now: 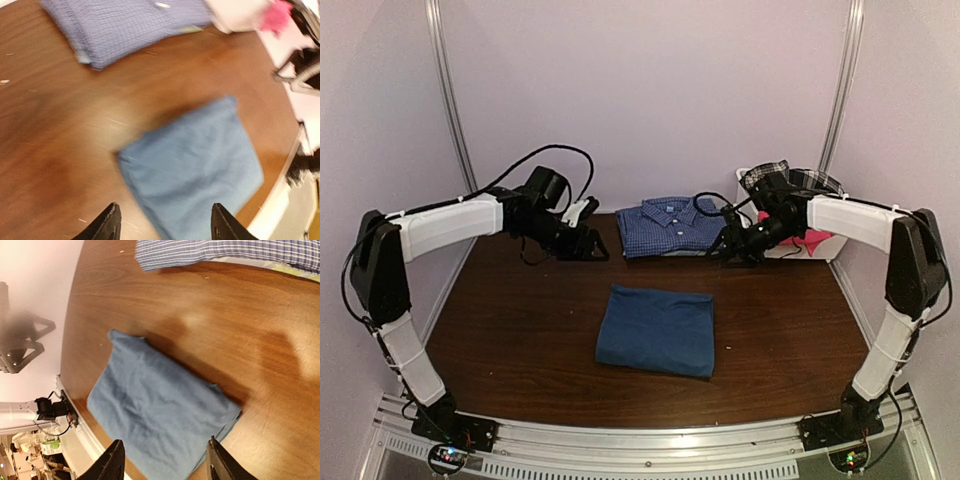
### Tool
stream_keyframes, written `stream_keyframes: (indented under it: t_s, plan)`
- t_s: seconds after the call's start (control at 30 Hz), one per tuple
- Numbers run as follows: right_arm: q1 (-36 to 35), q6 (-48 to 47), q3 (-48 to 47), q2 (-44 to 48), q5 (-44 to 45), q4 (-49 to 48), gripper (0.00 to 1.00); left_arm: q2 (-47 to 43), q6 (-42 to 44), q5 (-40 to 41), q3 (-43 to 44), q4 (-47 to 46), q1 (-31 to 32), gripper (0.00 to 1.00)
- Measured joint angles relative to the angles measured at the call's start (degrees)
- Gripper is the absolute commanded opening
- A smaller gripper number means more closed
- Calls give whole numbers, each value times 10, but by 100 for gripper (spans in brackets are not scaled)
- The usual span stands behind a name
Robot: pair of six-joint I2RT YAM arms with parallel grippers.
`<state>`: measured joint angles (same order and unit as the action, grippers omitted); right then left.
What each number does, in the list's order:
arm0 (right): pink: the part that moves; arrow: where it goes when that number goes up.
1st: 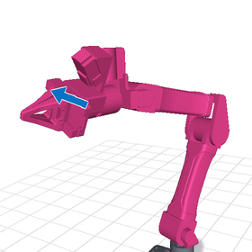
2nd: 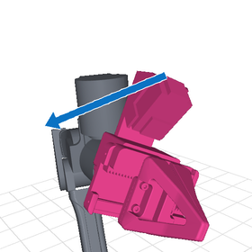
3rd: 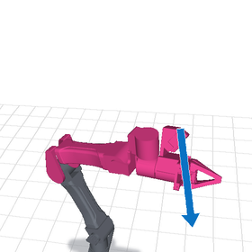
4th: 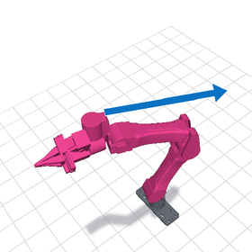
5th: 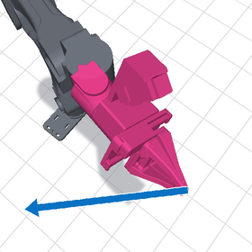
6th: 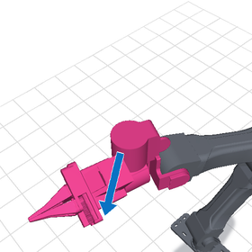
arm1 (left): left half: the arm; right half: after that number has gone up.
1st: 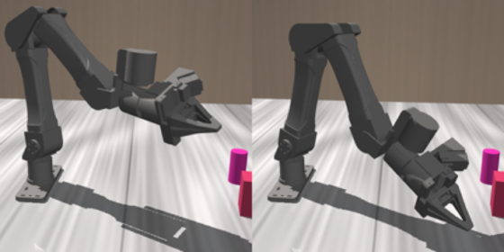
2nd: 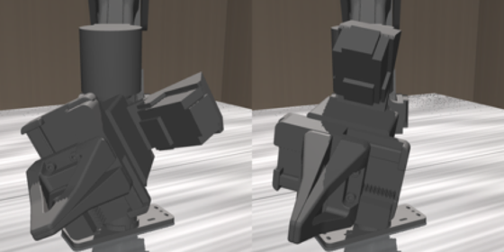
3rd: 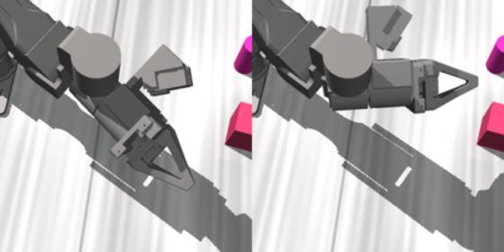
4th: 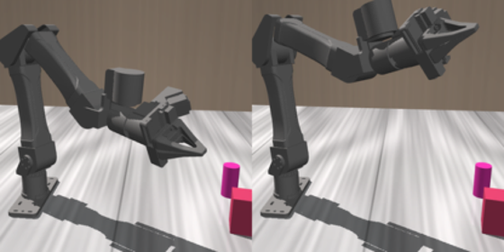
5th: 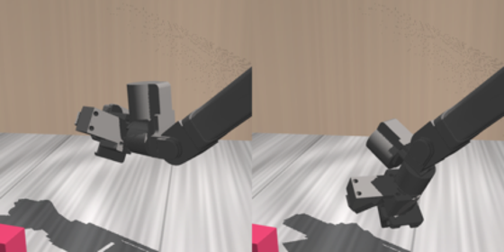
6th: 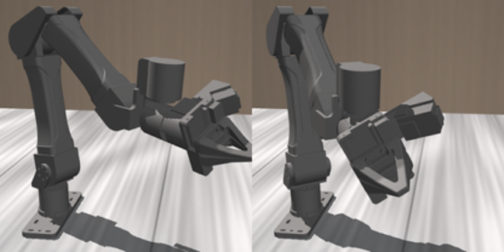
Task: Fold and stack the mixed laundry pile
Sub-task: Fold the 2/3-rectangle-folded T-shirt at the center of the board, then smooth out the square-folded T-shirt at the center of the board.
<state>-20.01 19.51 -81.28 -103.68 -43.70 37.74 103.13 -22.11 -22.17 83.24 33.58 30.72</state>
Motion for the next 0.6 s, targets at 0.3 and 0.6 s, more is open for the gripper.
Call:
stream_keyframes:
  t_s: [0.3, 0.6]
  plan:
    - [-145, 84, 198, 119, -138, -117, 62, -78, -2, -143, -150, -46, 165, 67]
    - [-195, 190, 266, 30, -203, -291, 60, -19, -68, -235, -219, -173, 176, 67]
